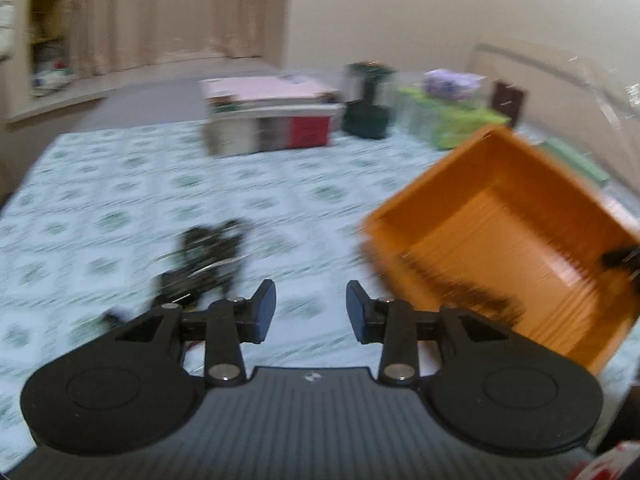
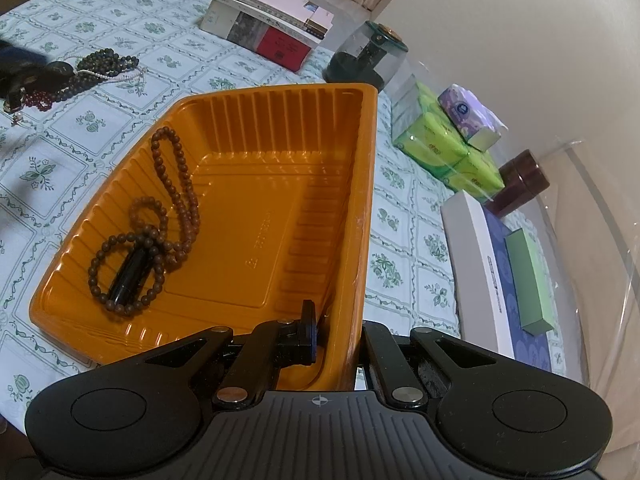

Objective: Organize jewelry
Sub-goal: 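Grasp the small pearl bead item from the pile with the left tool, then carry the pearl item into the tray and open the left tool, then grasp the black strap watch from the pile with the left tool, then carry the black strap watch into the tray and open the left tool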

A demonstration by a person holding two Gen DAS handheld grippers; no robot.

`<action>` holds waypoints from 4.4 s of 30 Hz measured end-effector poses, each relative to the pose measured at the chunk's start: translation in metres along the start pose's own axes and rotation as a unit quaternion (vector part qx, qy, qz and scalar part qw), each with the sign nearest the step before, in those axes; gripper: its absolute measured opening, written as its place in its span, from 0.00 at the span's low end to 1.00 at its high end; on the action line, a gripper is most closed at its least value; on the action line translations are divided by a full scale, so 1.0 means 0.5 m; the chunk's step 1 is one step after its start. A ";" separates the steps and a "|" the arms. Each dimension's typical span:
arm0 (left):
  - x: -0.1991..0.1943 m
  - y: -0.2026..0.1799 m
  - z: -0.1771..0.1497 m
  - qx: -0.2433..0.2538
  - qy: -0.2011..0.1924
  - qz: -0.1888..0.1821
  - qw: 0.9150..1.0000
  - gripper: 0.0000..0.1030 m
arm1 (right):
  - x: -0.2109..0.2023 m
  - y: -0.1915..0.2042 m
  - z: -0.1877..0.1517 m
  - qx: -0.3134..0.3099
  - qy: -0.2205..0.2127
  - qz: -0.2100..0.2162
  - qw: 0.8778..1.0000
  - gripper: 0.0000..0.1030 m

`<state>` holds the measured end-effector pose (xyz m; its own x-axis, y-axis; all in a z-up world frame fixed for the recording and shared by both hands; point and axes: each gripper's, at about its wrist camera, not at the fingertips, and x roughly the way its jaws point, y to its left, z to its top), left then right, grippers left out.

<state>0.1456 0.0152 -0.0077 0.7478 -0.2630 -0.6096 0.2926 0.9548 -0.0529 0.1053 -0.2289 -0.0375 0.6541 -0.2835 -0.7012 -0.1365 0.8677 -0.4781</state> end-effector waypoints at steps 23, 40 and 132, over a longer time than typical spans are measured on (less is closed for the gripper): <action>0.067 0.067 -0.122 -0.027 0.015 0.090 0.995 0.21 | 0.000 0.000 0.000 0.000 0.002 0.000 1.000 0.04; 0.045 0.055 -0.113 -0.032 0.016 0.081 0.996 0.05 | -0.001 0.001 -0.001 0.000 0.001 -0.001 1.000 0.04; -0.007 0.064 -0.078 -0.078 -0.008 0.030 0.996 0.07 | 0.000 -0.006 0.001 0.001 -0.004 -0.006 1.000 0.04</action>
<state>0.1290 0.0519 -0.0381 0.7715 -0.2052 -0.6023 0.1513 0.9786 -0.1396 0.1063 -0.2311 -0.0357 0.6618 -0.2906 -0.6911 -0.1270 0.8650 -0.4854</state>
